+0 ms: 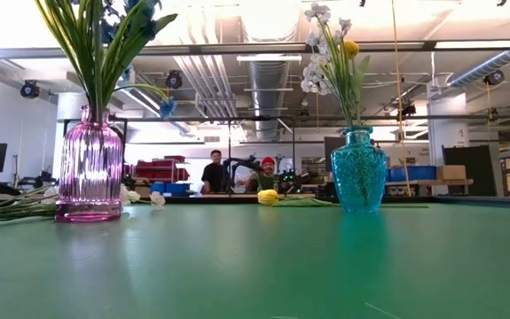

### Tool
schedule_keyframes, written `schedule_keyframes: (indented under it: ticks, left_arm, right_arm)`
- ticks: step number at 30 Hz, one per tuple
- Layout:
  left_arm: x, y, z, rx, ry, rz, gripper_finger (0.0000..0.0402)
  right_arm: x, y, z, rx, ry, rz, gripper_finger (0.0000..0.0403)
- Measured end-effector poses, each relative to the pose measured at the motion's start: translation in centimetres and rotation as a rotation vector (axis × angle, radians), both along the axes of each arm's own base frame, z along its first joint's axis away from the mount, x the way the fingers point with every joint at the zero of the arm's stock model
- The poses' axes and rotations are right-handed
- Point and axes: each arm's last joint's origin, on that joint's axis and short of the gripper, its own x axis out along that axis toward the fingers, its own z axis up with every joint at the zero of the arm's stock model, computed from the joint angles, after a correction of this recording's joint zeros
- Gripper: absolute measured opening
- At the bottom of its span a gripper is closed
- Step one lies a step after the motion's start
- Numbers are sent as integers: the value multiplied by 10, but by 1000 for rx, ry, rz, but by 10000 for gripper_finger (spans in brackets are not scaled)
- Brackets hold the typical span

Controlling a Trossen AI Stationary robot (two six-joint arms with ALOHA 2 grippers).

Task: Sort flowers into vase by color
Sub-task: Put the red tulip into the violet vase

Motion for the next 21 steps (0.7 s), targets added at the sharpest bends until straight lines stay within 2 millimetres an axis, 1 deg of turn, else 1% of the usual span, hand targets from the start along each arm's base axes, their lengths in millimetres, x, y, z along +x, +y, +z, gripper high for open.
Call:
schedule_keyframes:
  ticks: [8,14,21]
  left_arm:
    - [-18,23,-13,-74,-79,22,0]
    - [-31,38,-18,-126,-122,23,0]
    - [-39,47,-15,-153,-142,24,0]
  right_arm:
    - [0,0,-3,7,34,-1,192]
    - [0,0,-3,6,33,-1,192]
    - [0,0,-5,2,46,-1,192]
